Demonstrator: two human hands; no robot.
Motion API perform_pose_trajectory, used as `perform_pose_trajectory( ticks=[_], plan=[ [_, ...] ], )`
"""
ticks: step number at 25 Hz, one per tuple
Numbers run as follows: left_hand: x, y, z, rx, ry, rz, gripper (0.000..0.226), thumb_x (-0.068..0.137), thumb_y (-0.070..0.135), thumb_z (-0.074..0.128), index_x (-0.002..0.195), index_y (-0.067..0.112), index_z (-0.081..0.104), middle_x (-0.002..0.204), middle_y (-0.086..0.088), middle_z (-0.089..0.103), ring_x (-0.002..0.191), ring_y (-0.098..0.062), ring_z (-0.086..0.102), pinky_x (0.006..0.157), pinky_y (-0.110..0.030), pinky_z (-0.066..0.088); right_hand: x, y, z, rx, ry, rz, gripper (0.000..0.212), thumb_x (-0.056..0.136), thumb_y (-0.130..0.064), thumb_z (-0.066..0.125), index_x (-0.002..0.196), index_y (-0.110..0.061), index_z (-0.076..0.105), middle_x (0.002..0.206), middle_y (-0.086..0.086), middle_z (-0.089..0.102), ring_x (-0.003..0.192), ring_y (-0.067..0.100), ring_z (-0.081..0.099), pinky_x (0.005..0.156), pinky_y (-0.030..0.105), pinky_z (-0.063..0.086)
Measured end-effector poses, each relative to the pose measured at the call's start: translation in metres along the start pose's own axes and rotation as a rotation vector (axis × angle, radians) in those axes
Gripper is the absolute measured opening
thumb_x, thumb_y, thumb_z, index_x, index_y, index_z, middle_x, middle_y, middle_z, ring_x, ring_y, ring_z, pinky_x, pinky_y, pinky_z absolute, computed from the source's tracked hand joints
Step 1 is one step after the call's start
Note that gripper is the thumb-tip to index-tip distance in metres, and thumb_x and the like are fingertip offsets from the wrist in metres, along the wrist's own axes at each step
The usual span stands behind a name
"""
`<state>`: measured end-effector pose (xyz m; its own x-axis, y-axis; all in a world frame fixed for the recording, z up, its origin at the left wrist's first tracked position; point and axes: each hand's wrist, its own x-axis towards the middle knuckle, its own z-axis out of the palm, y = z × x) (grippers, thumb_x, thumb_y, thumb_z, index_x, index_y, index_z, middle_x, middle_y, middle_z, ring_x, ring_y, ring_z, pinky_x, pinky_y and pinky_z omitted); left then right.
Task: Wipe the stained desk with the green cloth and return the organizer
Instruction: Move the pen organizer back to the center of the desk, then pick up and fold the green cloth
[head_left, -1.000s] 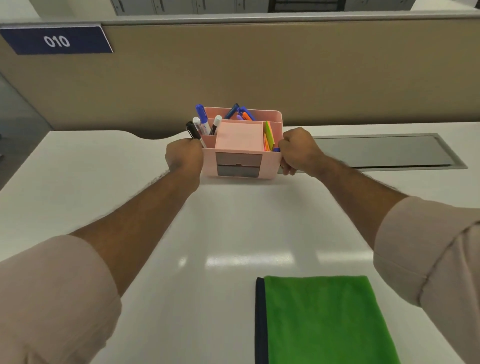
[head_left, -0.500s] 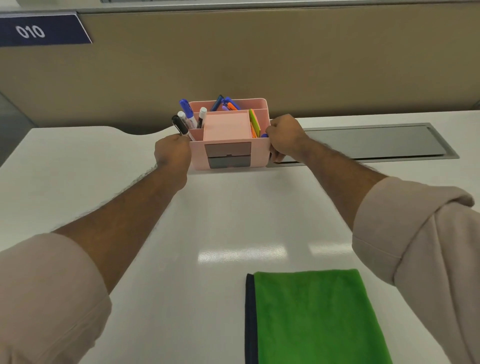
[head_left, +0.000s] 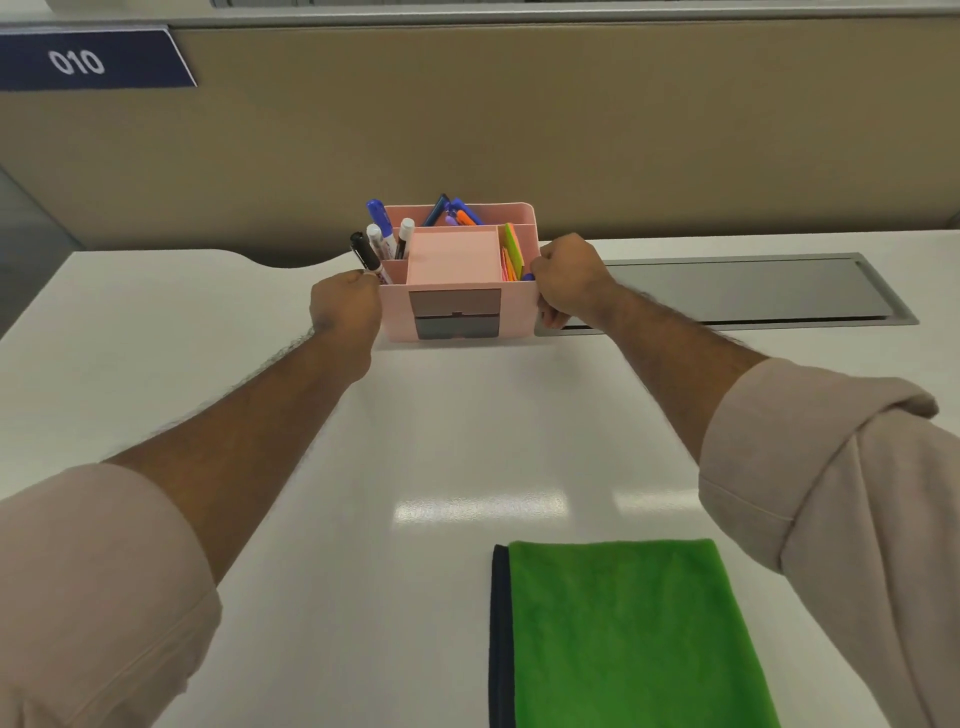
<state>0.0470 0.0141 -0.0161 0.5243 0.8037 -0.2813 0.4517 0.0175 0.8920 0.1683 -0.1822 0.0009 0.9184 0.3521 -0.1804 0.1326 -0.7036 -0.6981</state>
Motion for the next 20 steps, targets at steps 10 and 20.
perform_pose_trajectory(
  ticks=[10,20],
  plan=[
    [-0.017,-0.012,-0.016,0.196,0.026,0.009,0.041,0.094,0.048,0.046,0.119,0.017,0.057,0.119,0.0,0.062,0.105,-0.021,0.057,0.085,-0.032,0.048,-0.042,0.041,-0.003,-0.112,0.282,-0.133,0.058,0.098,-0.054,0.039,0.123,-0.009,0.064,0.123,0.008,0.068,0.112,0.028,0.062,0.092,0.036,0.049],
    [-0.166,-0.07,-0.042,0.465,-0.233,0.647,0.036,0.088,0.038,0.064,0.114,0.013,0.066,0.109,-0.004,0.069,0.089,-0.014,0.059,0.082,-0.026,0.04,-0.173,0.081,-0.003,-0.215,0.273,-0.115,0.039,0.097,-0.044,0.049,0.125,-0.021,0.064,0.112,0.004,0.072,0.111,0.023,0.061,0.092,0.034,0.047]
  ],
)
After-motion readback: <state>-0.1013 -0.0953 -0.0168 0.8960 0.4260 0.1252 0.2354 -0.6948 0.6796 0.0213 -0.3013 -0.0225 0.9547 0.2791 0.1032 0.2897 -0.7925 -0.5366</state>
